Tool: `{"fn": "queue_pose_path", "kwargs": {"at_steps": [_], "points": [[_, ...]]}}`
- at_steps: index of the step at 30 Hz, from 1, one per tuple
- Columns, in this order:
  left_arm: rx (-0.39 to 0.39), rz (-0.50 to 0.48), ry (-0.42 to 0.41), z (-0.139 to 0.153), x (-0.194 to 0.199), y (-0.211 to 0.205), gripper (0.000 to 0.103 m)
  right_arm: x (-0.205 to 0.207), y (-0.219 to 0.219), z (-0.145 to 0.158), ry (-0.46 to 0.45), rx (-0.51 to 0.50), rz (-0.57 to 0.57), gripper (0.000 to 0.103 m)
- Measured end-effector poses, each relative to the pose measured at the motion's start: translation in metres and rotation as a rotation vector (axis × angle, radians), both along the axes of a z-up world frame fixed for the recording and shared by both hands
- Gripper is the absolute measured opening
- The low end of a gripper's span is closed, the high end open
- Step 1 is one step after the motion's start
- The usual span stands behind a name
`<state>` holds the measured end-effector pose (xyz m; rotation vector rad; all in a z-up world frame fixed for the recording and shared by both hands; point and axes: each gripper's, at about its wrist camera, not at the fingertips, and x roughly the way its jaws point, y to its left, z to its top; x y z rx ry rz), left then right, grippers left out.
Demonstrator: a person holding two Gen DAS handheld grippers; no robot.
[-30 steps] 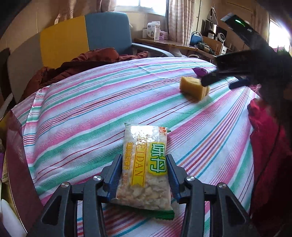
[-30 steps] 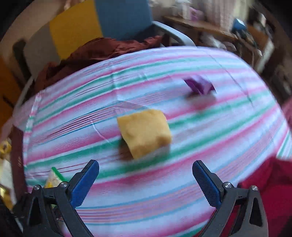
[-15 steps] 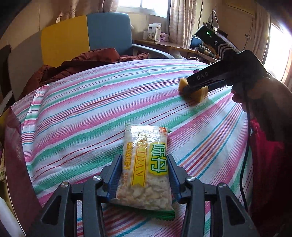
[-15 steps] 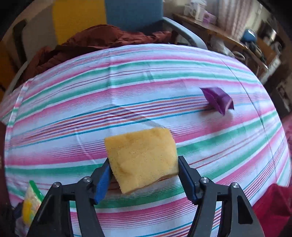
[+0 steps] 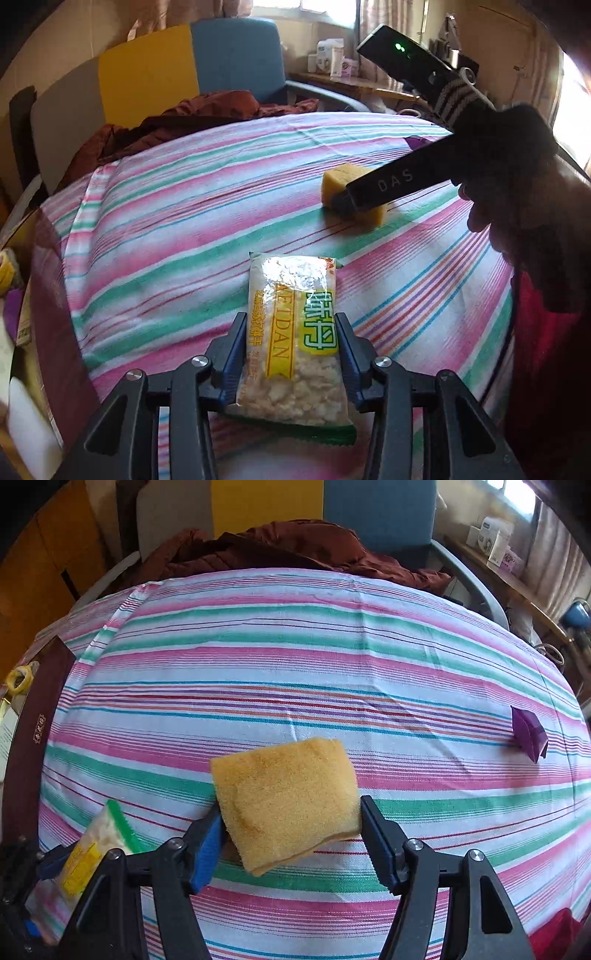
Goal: Organize objects
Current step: 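Carry the cracker packet and yellow sponge over the gold tray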
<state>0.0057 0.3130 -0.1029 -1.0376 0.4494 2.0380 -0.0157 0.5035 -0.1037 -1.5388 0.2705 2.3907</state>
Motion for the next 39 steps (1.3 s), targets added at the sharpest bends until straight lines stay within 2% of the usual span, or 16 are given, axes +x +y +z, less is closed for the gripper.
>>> {"fn": "queue_pose_path", "kwargs": {"at_steps": [10, 16, 20, 25, 39], "points": [[0.031, 0.106, 0.055, 0.059, 0.004, -0.039, 0.045, 0.000, -0.005, -0.001, -0.015, 0.043, -0.001, 0.068], [0.060, 0.189, 0.092, 0.086, 0.002, -0.071, 0.045, -0.001, -0.024, 0.000, -0.009, 0.012, 0.049, 0.068], [0.079, 0.239, 0.098, 0.095, -0.002, -0.092, 0.045, -0.004, -0.040, -0.001, -0.018, 0.027, 0.090, 0.068], [0.102, 0.297, 0.100, 0.101, -0.007, -0.114, 0.045, -0.003, -0.047, -0.001, -0.034, 0.012, 0.084, 0.068], [0.131, 0.380, 0.081, 0.100, -0.016, -0.151, 0.045, 0.000, -0.097, 0.001, -0.023, -0.033, 0.080, 0.066]]}}
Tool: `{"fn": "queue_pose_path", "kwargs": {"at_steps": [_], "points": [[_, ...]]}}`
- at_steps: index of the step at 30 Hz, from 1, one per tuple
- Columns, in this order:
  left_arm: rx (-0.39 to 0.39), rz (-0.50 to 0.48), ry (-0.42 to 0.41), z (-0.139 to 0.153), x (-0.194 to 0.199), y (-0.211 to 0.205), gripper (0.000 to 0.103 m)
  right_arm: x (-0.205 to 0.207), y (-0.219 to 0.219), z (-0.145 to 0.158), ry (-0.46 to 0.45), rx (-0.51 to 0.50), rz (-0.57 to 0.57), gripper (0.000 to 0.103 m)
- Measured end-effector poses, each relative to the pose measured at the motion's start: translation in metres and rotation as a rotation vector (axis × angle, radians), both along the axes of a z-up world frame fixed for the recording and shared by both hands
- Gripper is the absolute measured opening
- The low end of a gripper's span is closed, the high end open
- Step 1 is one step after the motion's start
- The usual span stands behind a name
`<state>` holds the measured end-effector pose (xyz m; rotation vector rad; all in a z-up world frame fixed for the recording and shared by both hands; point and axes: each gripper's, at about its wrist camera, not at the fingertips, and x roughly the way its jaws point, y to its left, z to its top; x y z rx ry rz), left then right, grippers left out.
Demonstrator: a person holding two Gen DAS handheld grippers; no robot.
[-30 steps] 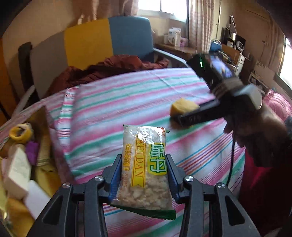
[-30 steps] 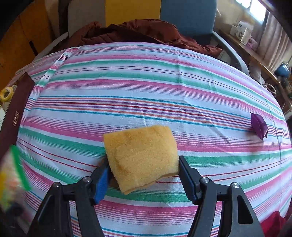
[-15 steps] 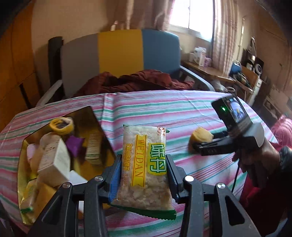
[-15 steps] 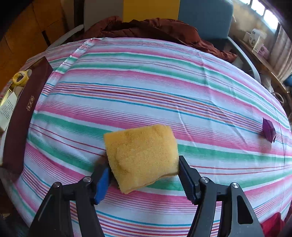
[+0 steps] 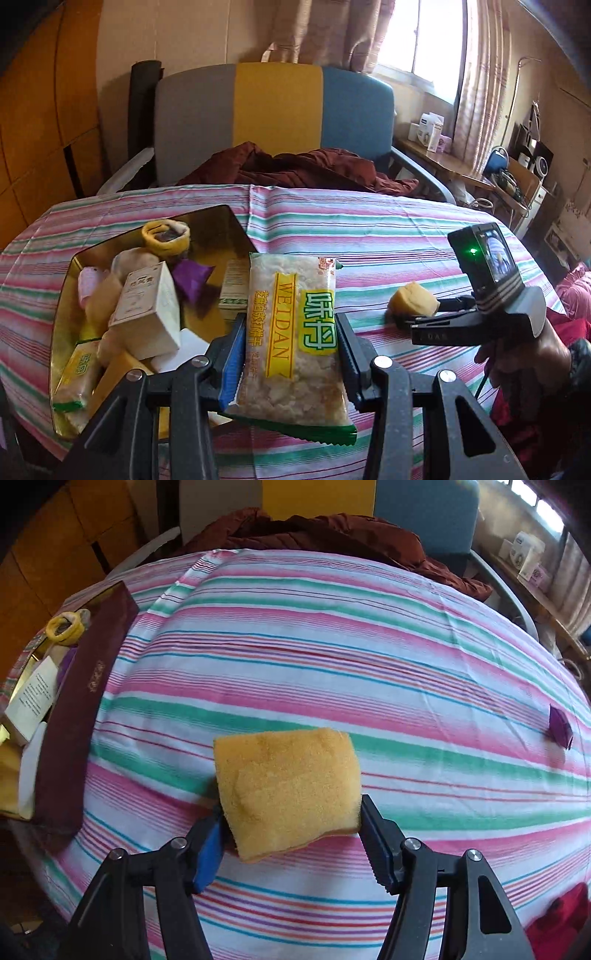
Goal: Organize objects
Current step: 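Carry the cracker packet and yellow sponge over the gold tray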
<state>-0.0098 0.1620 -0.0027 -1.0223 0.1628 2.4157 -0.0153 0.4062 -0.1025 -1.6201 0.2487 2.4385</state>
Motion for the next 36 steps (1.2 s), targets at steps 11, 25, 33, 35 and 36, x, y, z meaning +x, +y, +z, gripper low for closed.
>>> {"fn": "queue_pose_path", "kwargs": {"at_steps": [11, 25, 33, 35, 36], "points": [[0.033, 0.066, -0.040, -0.009, -0.009, -0.037, 0.045, 0.008, -0.037, 0.012, 0.062, -0.092, 0.031, 0.065], [0.146, 0.254, -0.062, -0.009, -0.015, -0.136, 0.045, 0.012, -0.095, 0.059, 0.211, -0.129, 0.151, 0.065], [0.239, 0.279, -0.066, -0.001, -0.007, -0.170, 0.045, 0.003, -0.158, 0.083, 0.270, -0.097, 0.331, 0.065], [0.280, 0.249, -0.080, 0.001, -0.007, -0.169, 0.045, 0.000, -0.169, 0.083, 0.268, -0.077, 0.366, 0.065], [0.294, 0.235, -0.086, 0.001, -0.008, -0.167, 0.045, -0.003, -0.174, 0.083, 0.267, -0.067, 0.378, 0.065]]}}
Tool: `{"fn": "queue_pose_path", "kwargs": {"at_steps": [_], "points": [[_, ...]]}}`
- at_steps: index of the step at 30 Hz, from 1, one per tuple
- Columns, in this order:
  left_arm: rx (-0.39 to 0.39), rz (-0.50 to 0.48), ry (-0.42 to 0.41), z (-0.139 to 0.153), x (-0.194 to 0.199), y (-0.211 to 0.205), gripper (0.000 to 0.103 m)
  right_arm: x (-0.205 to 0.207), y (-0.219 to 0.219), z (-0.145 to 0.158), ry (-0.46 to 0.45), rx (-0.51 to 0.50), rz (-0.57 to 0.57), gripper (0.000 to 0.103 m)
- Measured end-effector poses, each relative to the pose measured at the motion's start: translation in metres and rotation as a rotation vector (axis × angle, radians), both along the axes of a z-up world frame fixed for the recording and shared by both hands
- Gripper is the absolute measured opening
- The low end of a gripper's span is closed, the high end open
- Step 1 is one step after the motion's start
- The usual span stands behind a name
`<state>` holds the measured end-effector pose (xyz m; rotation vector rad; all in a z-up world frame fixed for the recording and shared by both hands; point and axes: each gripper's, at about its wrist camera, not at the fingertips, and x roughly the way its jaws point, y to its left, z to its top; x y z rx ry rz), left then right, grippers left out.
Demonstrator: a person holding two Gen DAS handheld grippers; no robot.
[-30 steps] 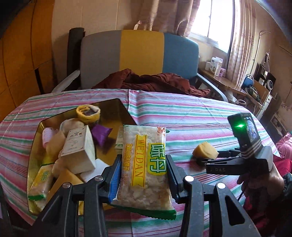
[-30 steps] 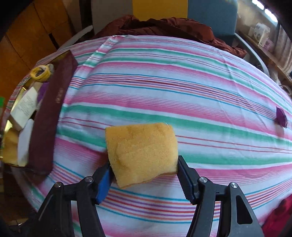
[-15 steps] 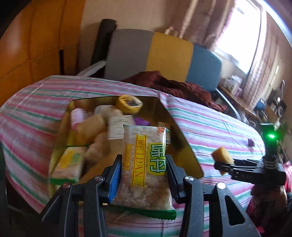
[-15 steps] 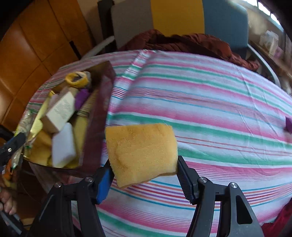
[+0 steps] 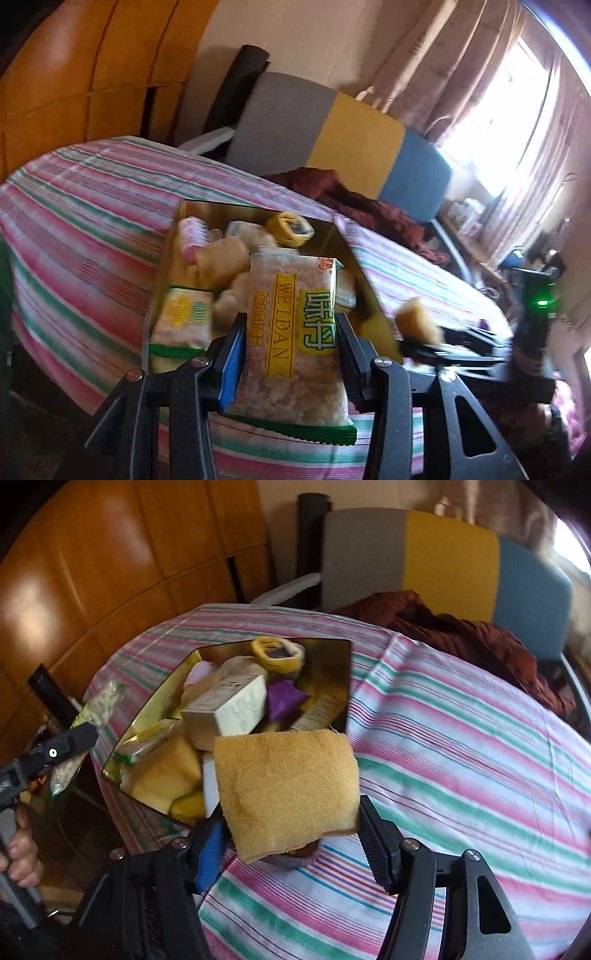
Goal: Organize objects
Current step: 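Carry the cracker packet and yellow sponge over the gold tray, then open both tools to drop the packet and sponge into the tray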
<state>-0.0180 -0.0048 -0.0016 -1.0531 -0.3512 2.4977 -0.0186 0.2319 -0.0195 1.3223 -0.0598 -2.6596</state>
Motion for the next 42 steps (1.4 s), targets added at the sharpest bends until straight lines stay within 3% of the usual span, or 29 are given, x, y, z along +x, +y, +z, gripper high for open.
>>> {"fn": "queue_pose_path", "kwargs": {"at_steps": [7, 16, 20, 25, 34, 38, 42], "points": [[0.049, -0.085, -0.052, -0.007, -0.015, 0.034, 0.045, -0.022, -0.005, 0.000, 0.004, 0.036, 0.003, 0.066], [-0.028, -0.085, -0.128, -0.040, -0.025, 0.049, 0.045, -0.073, -0.007, 0.001, 0.006, -0.004, 0.019, 0.068], [-0.087, -0.081, -0.162, -0.054, -0.041, 0.064, 0.045, -0.092, -0.013, -0.005, -0.015, -0.034, 0.044, 0.089], [-0.128, -0.092, -0.185, -0.066, -0.050, 0.075, 0.045, -0.092, -0.010, -0.010, -0.019, -0.073, 0.029, 0.093], [-0.106, -0.091, -0.081, -0.045, -0.029, 0.065, 0.047, -0.071, 0.009, -0.019, -0.034, -0.117, -0.034, 0.095], [-0.133, -0.100, -0.033, -0.032, -0.017, 0.060, 0.046, -0.063, 0.016, -0.017, -0.021, -0.120, -0.072, 0.095], [-0.209, -0.119, -0.007, -0.032, -0.010, 0.064, 0.038, -0.053, 0.018, -0.013, -0.002, -0.102, -0.086, 0.096]]}}
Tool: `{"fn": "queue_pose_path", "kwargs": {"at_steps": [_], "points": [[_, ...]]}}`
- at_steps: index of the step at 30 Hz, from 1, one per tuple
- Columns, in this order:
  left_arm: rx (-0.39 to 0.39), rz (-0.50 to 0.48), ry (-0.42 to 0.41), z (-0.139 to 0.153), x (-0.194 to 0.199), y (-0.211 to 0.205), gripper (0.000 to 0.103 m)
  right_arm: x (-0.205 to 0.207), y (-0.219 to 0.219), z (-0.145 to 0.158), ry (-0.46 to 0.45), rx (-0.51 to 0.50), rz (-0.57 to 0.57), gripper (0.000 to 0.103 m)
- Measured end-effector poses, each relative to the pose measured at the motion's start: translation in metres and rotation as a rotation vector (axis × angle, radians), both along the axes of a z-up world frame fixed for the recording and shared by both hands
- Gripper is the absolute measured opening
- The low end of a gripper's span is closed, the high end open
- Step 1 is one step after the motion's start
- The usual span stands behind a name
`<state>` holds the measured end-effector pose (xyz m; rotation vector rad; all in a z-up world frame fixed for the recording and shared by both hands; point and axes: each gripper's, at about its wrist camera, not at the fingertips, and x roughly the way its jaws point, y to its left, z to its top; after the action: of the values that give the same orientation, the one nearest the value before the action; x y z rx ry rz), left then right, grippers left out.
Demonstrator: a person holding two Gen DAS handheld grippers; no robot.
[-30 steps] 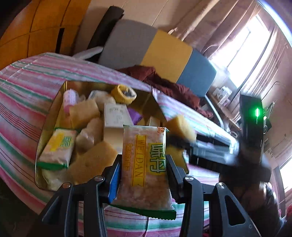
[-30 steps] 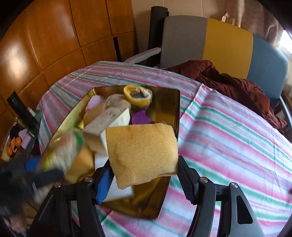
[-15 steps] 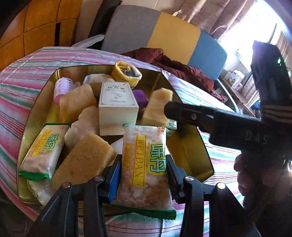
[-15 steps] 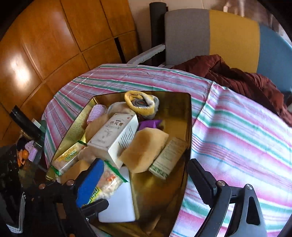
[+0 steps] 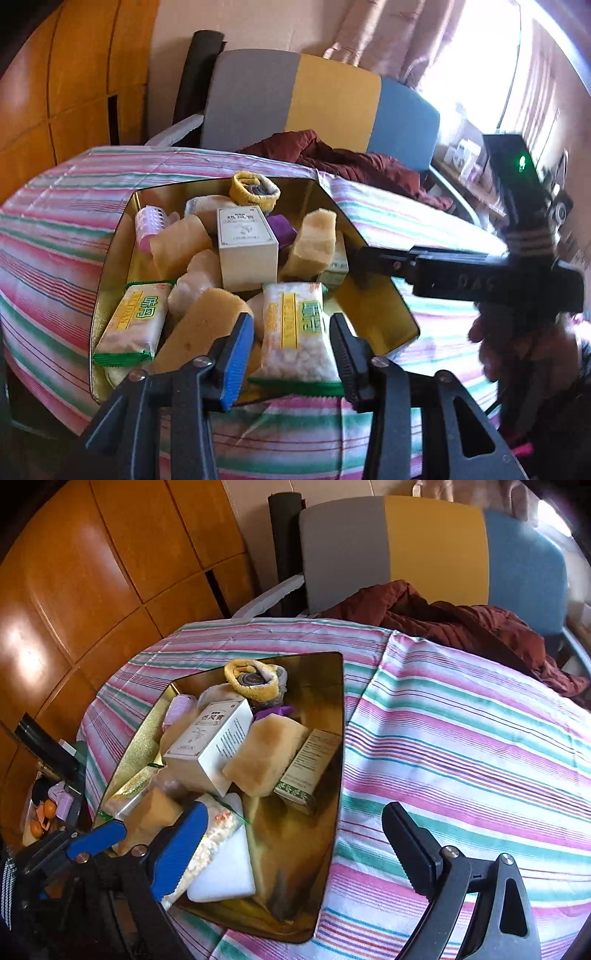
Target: Organize objects
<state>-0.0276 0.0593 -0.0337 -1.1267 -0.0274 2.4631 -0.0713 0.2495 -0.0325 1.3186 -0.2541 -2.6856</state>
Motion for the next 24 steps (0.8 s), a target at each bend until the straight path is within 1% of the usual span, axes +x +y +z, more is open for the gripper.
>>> {"fn": "queue_pose_path", "kwargs": {"at_steps": [2, 4, 6, 9, 11, 13, 15, 18, 24], "points": [[-0.012, -0.001, -0.022, -0.005, -0.004, 0.005, 0.037, 0.006, -0.001, 0.001, 0.006, 0.017, -0.005, 0.096], [-0.055, -0.001, -0.044, -0.015, -0.012, 0.013, 0.037, 0.012, -0.001, 0.002, 0.011, 0.033, -0.010, 0.096], [-0.052, 0.005, -0.064, -0.022, -0.020, 0.018, 0.037, 0.018, -0.001, 0.004, 0.013, 0.044, -0.016, 0.096], [-0.070, 0.019, -0.051, -0.026, -0.028, 0.023, 0.037, 0.025, 0.001, 0.005, 0.018, 0.069, -0.030, 0.097], [-0.067, 0.028, -0.054, -0.027, -0.032, 0.023, 0.037, 0.029, 0.002, 0.006, 0.016, 0.081, -0.038, 0.097], [-0.076, 0.043, -0.034, -0.024, -0.030, 0.021, 0.037, 0.033, 0.004, 0.007, 0.020, 0.084, -0.046, 0.097], [-0.066, 0.057, -0.023, -0.019, -0.027, 0.015, 0.037, 0.036, 0.005, 0.007, 0.024, 0.086, -0.055, 0.097], [-0.064, 0.090, 0.013, -0.006, -0.021, 0.006, 0.037, 0.040, 0.003, 0.007, 0.028, 0.093, -0.062, 0.098], [-0.063, 0.147, 0.055, 0.018, -0.005, -0.012, 0.039, 0.048, -0.013, 0.006, 0.043, 0.128, -0.063, 0.103]]}}
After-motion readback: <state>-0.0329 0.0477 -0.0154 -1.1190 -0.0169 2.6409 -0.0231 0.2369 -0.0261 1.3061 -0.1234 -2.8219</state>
